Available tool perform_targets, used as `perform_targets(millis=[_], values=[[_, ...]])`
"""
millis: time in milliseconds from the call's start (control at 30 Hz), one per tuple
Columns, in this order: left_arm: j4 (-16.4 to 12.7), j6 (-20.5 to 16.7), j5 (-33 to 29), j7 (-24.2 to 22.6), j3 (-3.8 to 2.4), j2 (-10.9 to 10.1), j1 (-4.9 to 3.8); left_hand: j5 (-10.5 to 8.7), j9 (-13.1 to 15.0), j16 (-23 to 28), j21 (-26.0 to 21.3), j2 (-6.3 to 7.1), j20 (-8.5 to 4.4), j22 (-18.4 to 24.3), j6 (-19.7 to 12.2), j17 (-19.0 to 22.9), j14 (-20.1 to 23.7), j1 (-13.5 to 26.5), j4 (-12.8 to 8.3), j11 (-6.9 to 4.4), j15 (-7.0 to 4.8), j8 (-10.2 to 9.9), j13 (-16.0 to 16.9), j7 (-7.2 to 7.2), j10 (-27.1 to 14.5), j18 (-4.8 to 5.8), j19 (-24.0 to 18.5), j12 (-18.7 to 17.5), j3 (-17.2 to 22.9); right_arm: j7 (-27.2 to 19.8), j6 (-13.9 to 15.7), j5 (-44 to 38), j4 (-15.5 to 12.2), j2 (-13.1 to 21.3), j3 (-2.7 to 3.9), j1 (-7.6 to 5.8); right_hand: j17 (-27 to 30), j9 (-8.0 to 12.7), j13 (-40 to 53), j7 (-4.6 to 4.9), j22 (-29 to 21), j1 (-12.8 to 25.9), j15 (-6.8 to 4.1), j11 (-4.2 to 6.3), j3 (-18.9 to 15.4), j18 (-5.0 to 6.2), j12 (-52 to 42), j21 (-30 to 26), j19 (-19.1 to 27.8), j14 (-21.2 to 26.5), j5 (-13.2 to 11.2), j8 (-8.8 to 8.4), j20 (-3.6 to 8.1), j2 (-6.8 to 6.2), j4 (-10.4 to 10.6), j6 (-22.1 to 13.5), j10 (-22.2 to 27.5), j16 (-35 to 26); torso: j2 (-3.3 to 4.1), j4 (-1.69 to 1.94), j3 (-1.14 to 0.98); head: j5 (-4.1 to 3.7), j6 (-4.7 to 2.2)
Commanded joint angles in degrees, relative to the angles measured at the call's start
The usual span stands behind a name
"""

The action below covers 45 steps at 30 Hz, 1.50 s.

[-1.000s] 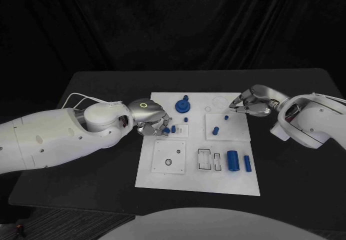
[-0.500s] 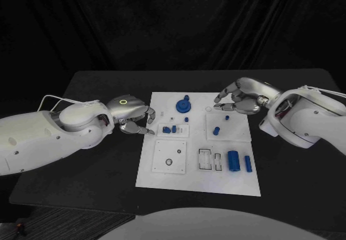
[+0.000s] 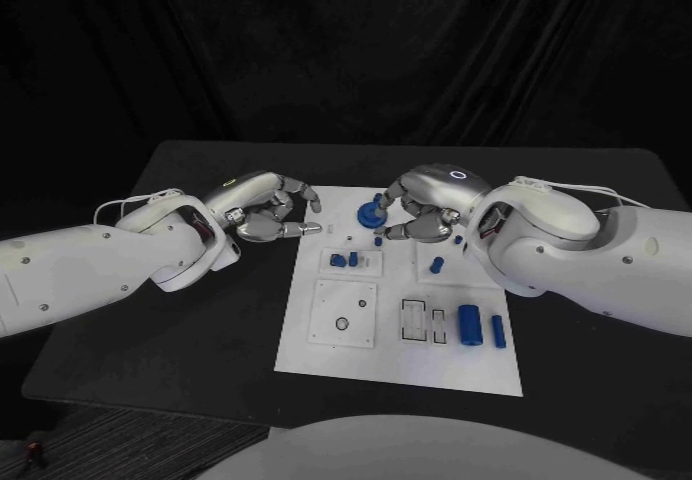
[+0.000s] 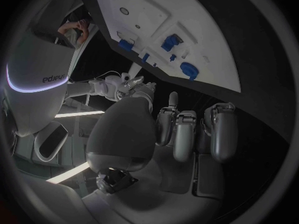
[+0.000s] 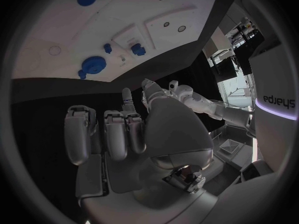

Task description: Assemble the parts on the task board

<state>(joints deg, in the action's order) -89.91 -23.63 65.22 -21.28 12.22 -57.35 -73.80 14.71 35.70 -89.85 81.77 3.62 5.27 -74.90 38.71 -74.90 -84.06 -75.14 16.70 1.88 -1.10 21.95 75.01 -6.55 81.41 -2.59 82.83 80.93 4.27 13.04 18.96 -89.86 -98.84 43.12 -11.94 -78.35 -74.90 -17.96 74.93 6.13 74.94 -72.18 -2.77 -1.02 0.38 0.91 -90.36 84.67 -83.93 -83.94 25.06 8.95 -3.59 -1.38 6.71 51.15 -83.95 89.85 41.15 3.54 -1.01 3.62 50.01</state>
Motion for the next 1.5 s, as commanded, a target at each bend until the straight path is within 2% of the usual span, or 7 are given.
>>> perform_targets(millis=[33,100,233,633,867,1033,1500], values=[[-0.1,-2.8,-9.8,-6.1,-0.01,-0.3,0.1,0.56,-1.3,-0.2,-0.1,-1.25,0.42,-12.1,0.5,-15.1,-5.9,0.7,0.0,0.08,0.49,-0.6,7.9,-0.14,-0.7,0.34,-0.1,-0.7,-0.8,6.5,-3.1,-7.5,0.7,-1.8,0.08,0.42,-15.1,-0.7,15.1,0.01,13.0,0.7,-0.09,0.23,0.2,0.59,0.4,-0.1,-3.0,-6.1,0.5,0.29,0.12,-0.1,-0.2,-0.6,-6.0,0.2,-0.7,0.13,0.9,0.43,-0.01],[-0.2,-3.4,-11.4,-7.4,-0.01,-0.5,0.1,1.2,-2.1,-0.2,-0.9,-1.6,0.48,-11.8,0.4,-15.1,-5.9,0.9,0.0,0.13,0.53,-1.0,7.3,-0.17,-1.6,0.14,-0.8,-1.6,-1.2,7.2,-3.8,-8.2,1.1,-2.9,0.08,0.61,-15.1,-1.6,15.1,0.11,13.0,0.8,0.0,0.11,0.5,0.6,0.4,-0.1,-3.0,-6.1,1.0,0.63,0.08,-0.19,-0.4,-1.3,-6.0,0.2,-0.84,0.24,1.16,0.64,-0.01],[-0.4,-4.5,-15.0,-10.7,-0.01,-0.9,0.1,4.09,-3.9,-0.2,-1.2,-2.21,0.55,-11.7,0.3,-15.1,-5.9,1.7,0.1,0.1,0.57,-1.8,6.8,-0.07,-2.1,0.06,-1.1,-2.1,-2.6,8.5,-4.8,-9.8,1.6,-4.7,0.08,1.07,-15.1,-3.3,15.1,0.15,13.1,1.1,0.11,0.0,1.0,0.56,0.4,0.0,-3.1,-6.1,2.1,1.48,-0.01,-0.35,-0.7,-1.8,-6.0,0.2,-1.44,1.21,2.27,0.13,-0.01],[-0.1,-4.1,-18.1,-12.1,-0.01,-0.9,0.09,6.6,-5.4,-0.2,-1.5,-3.57,0.54,-11.6,0.9,-15.1,-5.9,1.2,0.1,0.07,0.53,-1.8,6.4,-0.08,-2.6,-0.03,-1.5,-2.5,-3.3,10.8,-6.4,-10.9,3.6,-8.1,0.08,2.75,-15.1,-8.4,15.1,0.16,13.1,2.0,0.34,-0.28,2.2,0.57,0.4,-0.2,-3.1,-6.1,3.7,3.95,-0.21,-0.89,-1.3,-3.0,-6.0,0.2,-2.02,2.66,3.72,-2.33,-0.01],[0.1,-3.7,-18.3,-11.7,-0.01,-0.6,0.09,7.81,-6.3,-0.2,-1.6,-4.57,0.55,-11.6,1.3,-15.1,-5.9,0.4,0.0,0.08,0.55,-1.8,6.3,-0.11,-2.8,-0.04,-1.5,-2.7,-3.3,11.0,-6.6,-10.9,4.6,-9.3,0.08,4.26,-15.1,-11.3,15.1,0.05,13.1,3.1,0.54,-0.51,2.7,0.54,0.4,-0.1,-3.2,-6.1,2.5,5.56,-0.38,-0.9,-1.2,-2.9,-6.0,0.2,-1.93,2.62,3.79,-2.29,-0.01],[0.3,-3.1,-18.3,-11.1,-0.01,-0.3,0.1,12.09,-7.6,-0.2,-1.8,-5.27,0.52,-11.5,2.3,-15.1,-5.9,-3.1,-0.1,0.06,0.52,-1.6,6.0,-0.15,-3.2,-0.11,-1.8,-3.0,-2.2,10.9,-6.0,-10.9,5.4,-10.3,0.08,5.46,-15.1,-12.0,15.1,0.04,13.1,3.3,0.58,-0.54,2.8,0.54,0.4,-0.1,-3.2,-6.1,2.1,5.87,-0.43,-0.91,-1.2,-3.0,-6.0,0.2,-2.06,2.55,3.76,-2.25,-0.01],[0.9,-1.8,-18.3,-10.2,0.0,0.0,0.39,14.14,-8.5,-0.2,-2.1,-5.55,0.54,-11.4,2.6,-15.1,-5.9,-5.4,-0.2,0.1,0.54,-1.5,5.7,-0.24,-3.6,-0.19,-2.1,-3.4,-1.5,10.6,-6.3,-10.9,8.9,-13.0,0.08,8.39,-15.1,-12.6,15.1,0.17,13.1,3.2,0.64,-0.6,3.2,0.57,0.4,-0.2,-3.1,-6.1,2.4,5.71,-0.49,-0.83,-1.4,-3.9,-6.0,0.2,-2.18,2.66,3.89,-2.12,-0.01]])
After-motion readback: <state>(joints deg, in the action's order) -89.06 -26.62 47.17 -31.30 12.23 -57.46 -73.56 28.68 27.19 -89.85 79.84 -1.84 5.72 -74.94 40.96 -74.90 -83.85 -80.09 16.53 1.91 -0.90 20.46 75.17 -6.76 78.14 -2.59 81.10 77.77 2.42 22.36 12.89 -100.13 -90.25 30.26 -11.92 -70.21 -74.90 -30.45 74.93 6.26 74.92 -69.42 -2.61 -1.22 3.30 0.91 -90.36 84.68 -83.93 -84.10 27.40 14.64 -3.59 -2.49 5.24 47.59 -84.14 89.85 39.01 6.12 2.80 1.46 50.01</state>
